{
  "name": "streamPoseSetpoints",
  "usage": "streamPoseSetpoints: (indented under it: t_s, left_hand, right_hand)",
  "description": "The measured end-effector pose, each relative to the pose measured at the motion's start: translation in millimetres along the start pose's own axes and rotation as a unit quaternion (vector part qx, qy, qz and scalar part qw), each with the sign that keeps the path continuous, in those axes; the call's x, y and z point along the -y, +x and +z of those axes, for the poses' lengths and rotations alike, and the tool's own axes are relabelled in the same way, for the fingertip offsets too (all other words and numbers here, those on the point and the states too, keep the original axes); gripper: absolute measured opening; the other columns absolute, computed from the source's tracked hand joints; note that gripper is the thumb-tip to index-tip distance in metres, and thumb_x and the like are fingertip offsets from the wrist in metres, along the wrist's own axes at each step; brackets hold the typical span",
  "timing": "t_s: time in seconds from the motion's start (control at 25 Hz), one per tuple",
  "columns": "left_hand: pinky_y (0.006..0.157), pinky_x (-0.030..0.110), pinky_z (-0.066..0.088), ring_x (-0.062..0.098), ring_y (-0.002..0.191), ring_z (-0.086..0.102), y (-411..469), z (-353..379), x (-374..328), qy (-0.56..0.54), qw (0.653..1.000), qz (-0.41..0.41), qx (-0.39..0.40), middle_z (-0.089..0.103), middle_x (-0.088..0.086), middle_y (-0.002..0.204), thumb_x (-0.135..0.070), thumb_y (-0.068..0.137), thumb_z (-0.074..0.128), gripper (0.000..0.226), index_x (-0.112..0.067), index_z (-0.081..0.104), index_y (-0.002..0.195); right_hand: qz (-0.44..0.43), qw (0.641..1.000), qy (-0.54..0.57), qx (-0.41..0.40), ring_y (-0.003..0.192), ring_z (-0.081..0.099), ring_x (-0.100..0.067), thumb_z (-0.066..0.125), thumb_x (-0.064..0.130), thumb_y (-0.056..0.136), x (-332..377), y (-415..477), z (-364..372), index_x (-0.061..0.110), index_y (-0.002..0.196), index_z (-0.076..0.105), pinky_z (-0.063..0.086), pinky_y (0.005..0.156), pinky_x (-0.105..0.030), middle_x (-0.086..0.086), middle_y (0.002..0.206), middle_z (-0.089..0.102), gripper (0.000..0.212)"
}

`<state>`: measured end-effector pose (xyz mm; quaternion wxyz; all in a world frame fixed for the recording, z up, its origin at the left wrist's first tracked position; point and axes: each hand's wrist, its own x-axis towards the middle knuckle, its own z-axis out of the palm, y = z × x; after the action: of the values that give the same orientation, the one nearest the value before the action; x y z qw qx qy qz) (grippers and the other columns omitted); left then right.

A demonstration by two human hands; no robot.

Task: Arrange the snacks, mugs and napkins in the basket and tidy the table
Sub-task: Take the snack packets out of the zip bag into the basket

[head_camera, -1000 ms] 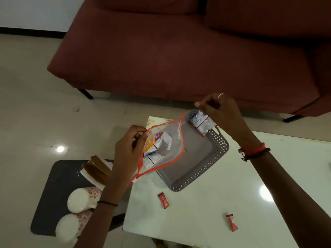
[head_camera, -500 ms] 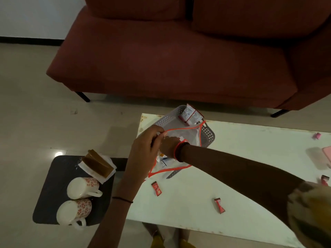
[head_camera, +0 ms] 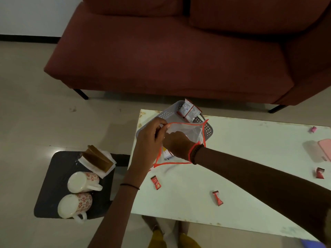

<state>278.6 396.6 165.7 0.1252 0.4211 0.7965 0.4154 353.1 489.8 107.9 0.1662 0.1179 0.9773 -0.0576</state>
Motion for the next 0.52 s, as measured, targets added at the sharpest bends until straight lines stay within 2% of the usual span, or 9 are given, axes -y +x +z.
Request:
streamPoseSetpoints:
  t_s: [0.16, 0.24, 0.36, 0.44, 0.52]
  left_hand:
    - [0.065, 0.008, 0.042, 0.007, 0.067, 0.054, 11.8, -14.8, 10.5, -0.001, 1.0, -0.015, 0.003, 0.07, 0.012, 0.086, -0.02, 0.089, 0.058, 0.018, -0.006, 0.062, 0.1]
    - [0.067, 0.015, 0.047, 0.011, 0.068, 0.056, 17.8, -23.7, 18.7, -0.002, 1.0, -0.027, -0.001, 0.069, 0.01, 0.085, -0.022, 0.089, 0.057, 0.019, -0.006, 0.062, 0.098]
    - [0.067, 0.013, 0.044, 0.015, 0.069, 0.059, 26.0, -35.1, 31.1, 0.017, 1.0, -0.008, -0.005, 0.069, 0.01, 0.087, -0.019, 0.089, 0.055, 0.02, -0.002, 0.06, 0.099]
    - [0.063, 0.01, 0.043, 0.009, 0.061, 0.056, 30.9, -39.9, 36.5, 0.025, 1.0, -0.008, -0.014, 0.068, 0.008, 0.082, -0.018, 0.091, 0.054, 0.018, -0.003, 0.06, 0.099]
    - [0.059, 0.002, 0.039, 0.004, 0.057, 0.052, 34.8, -42.1, 40.1, 0.029, 0.999, -0.02, -0.027, 0.063, 0.002, 0.076, -0.018, 0.091, 0.054, 0.016, -0.004, 0.06, 0.096]
  right_hand:
    - [0.006, 0.998, 0.025, -0.057, 0.097, 0.068, -0.032, 0.055, 0.01, 0.093, 0.2, -23.5, -38.9, 0.007, 0.123, 0.057, 0.053, 0.083, -0.036, -0.015, 0.108, 0.069, 0.03]
    - [0.03, 0.994, 0.075, -0.077, 0.1, 0.07, -0.027, 0.057, 0.021, 0.093, -1.1, -36.6, -64.6, 0.013, 0.127, 0.056, 0.055, 0.087, -0.032, -0.011, 0.114, 0.07, 0.035]
    - [0.09, 0.975, 0.156, -0.133, 0.1, 0.07, -0.021, 0.055, 0.027, 0.095, -12.3, -57.9, -104.1, 0.02, 0.125, 0.062, 0.055, 0.086, -0.031, -0.004, 0.117, 0.071, 0.032]
    - [0.115, 0.933, 0.265, -0.215, 0.09, 0.07, -0.017, 0.058, 0.022, 0.093, -27.1, -71.9, -123.6, 0.014, 0.116, 0.069, 0.054, 0.079, -0.026, -0.006, 0.104, 0.074, 0.026]
    - [0.138, 0.86, 0.391, -0.298, 0.081, 0.067, -0.011, 0.062, 0.013, 0.09, -47.7, -82.0, -132.0, 0.007, 0.105, 0.073, 0.054, 0.077, -0.025, -0.01, 0.089, 0.074, 0.02]
